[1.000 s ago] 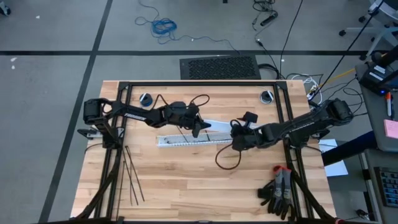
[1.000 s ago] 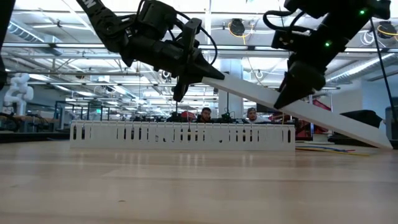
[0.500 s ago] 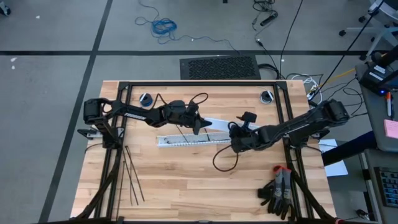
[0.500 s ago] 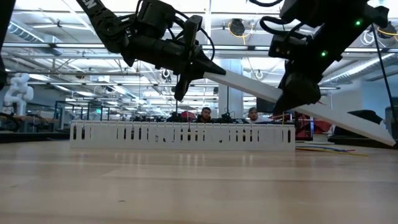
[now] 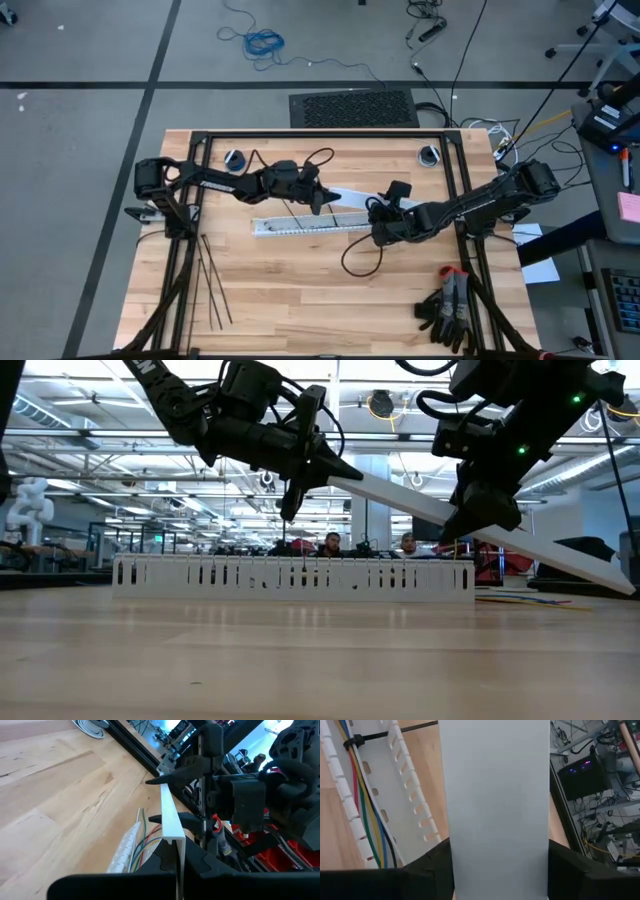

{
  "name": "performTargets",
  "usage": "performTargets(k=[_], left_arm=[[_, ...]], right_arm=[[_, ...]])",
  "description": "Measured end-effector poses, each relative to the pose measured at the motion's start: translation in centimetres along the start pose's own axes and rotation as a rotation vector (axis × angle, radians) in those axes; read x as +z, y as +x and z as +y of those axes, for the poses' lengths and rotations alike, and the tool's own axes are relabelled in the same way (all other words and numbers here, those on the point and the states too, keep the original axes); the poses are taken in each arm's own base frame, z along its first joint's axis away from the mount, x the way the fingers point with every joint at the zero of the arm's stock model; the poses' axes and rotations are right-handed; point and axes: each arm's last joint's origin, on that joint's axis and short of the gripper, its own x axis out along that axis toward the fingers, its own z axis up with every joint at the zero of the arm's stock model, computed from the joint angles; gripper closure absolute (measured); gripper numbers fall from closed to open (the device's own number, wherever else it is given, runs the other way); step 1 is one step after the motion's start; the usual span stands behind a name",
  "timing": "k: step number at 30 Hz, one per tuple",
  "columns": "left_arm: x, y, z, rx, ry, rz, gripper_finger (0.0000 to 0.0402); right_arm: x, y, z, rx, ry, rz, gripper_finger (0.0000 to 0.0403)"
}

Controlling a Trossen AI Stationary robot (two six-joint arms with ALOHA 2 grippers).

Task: Ziptie cables
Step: Close the white cable duct

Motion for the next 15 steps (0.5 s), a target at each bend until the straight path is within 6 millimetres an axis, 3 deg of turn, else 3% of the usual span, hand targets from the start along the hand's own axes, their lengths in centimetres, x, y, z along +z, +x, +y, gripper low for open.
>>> performTargets(k=[4, 7, 15], left_arm=[[0.0, 0.0, 0.0, -0.002, 0.048, 0.001, 0.0394], [0.1, -0.2, -0.1, -0.033, 0.230, 0.024, 0.0382], [2.3, -4.4, -2.8, -0.018, 0.683, 0.031, 0.0327]], right_arm=[[0.0, 0.0, 0.0, 0.001, -0.003, 0.001, 0.0187], [0.0, 0.0, 0.0, 0.003, -0.020, 0.000, 0.0187], [-0.3, -0.3, -1.2, -0.006, -0.043, 0.028, 0.0187]])
